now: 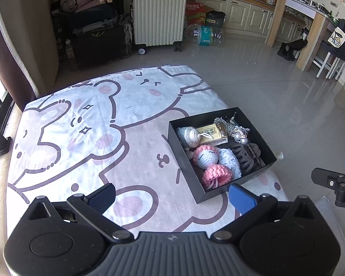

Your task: Organize objects

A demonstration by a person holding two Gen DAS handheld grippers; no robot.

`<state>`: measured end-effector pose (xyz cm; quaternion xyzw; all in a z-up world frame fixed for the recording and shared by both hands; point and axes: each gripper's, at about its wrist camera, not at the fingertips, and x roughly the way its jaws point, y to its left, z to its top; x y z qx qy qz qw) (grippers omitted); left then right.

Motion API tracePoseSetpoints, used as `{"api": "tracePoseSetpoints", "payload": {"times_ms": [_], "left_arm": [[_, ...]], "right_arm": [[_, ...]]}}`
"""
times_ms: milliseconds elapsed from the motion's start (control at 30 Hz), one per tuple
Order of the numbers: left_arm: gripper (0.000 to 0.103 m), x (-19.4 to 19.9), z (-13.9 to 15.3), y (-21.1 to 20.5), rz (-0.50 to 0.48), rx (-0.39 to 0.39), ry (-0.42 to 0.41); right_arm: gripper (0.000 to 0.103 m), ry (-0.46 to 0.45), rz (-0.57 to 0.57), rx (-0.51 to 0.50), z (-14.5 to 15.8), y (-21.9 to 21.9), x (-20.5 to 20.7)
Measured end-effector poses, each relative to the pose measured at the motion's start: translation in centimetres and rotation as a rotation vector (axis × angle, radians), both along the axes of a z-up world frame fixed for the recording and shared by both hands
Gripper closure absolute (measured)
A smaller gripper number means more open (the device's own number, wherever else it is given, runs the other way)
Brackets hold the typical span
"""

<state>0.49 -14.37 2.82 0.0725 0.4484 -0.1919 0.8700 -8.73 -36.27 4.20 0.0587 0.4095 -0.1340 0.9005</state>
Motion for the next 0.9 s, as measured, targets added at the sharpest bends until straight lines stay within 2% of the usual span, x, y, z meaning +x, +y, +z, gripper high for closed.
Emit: {"api": "tracePoseSetpoints", "payload": {"times_ms": [900], "left_arm": [[0.000, -0.03, -0.16, 0.05, 0.003, -0.005, 0.007]], "right_arm": [[0.000, 0.003, -0.004, -0.005, -0.09, -0.23, -0.07]]}}
